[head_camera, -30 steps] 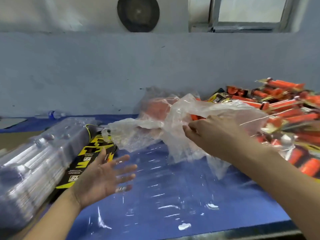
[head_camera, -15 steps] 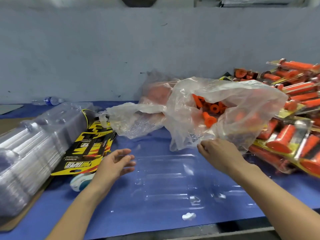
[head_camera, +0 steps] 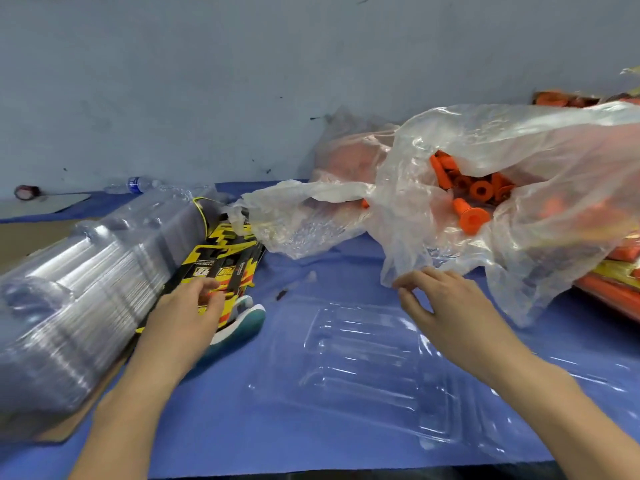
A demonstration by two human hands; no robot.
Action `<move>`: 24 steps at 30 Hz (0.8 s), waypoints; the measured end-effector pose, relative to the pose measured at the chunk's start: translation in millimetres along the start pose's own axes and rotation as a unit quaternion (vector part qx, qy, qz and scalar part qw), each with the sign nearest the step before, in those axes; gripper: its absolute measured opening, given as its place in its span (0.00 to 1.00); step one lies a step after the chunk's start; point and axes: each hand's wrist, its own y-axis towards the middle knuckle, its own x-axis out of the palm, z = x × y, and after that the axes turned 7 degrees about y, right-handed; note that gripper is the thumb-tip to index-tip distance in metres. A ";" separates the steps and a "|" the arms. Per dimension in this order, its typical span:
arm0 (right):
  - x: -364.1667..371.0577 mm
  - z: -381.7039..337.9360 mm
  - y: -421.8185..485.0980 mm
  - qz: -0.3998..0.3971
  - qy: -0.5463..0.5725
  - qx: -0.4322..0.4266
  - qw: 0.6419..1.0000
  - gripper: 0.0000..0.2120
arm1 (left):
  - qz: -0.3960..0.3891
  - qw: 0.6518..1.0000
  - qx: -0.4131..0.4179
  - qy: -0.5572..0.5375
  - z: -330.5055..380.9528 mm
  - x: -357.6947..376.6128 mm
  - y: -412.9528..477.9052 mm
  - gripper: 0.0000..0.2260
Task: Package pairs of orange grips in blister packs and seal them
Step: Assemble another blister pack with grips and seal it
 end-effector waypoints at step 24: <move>25.3 -0.7 -15.8 -0.043 -0.104 0.093 0.989 0.21 | -0.088 0.987 -0.017 0.136 -4.8 4.7 -4.3 0.21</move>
